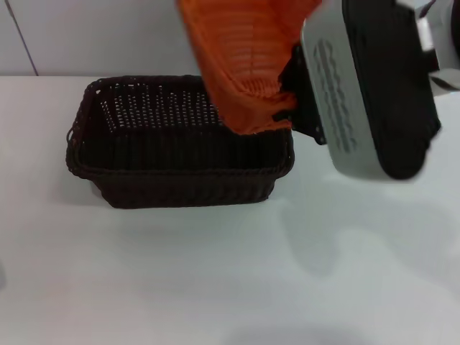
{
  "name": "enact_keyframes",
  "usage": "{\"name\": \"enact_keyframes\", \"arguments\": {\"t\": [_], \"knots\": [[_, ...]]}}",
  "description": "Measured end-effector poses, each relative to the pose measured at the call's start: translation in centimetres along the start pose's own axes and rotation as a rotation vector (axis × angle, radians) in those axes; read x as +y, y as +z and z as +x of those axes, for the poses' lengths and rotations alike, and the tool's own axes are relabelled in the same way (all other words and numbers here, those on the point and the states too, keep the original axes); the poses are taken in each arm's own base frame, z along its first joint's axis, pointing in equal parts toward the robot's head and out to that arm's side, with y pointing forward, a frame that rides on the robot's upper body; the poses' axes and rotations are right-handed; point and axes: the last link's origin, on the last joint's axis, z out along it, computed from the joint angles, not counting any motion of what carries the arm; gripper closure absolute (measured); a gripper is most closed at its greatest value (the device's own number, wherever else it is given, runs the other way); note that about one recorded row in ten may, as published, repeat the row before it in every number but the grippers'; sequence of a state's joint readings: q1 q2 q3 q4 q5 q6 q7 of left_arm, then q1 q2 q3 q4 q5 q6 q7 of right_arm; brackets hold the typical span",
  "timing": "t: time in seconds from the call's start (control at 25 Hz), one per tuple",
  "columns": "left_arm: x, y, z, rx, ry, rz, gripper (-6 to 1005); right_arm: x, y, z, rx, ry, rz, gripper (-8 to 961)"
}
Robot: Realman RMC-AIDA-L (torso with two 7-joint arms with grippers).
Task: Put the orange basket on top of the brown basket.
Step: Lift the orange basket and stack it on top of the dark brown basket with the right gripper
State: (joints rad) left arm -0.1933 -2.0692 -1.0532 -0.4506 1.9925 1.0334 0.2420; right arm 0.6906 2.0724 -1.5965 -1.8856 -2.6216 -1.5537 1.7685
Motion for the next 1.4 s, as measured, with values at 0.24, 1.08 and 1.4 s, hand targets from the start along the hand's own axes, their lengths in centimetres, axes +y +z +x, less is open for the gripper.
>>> {"name": "enact_keyframes", "arguments": {"t": [0.24,1.08,1.4], "knots": [[-0.1,-0.1,-0.2,-0.008,-0.083,0.0,316,1.3,0.4,0.9,0.011,-0.259,-0.019,809],[0.0,-0.8,-0.4,-0.003,-0.115,-0.012,316,2.6,7.6,3.8,0.088,-0.613,0.128,823],[-0.2,-1.0,-0.6,-0.009,-0.117,-0.006,316,3.1,8.1,4.2,0.092,-0.6,0.117,761]]}}
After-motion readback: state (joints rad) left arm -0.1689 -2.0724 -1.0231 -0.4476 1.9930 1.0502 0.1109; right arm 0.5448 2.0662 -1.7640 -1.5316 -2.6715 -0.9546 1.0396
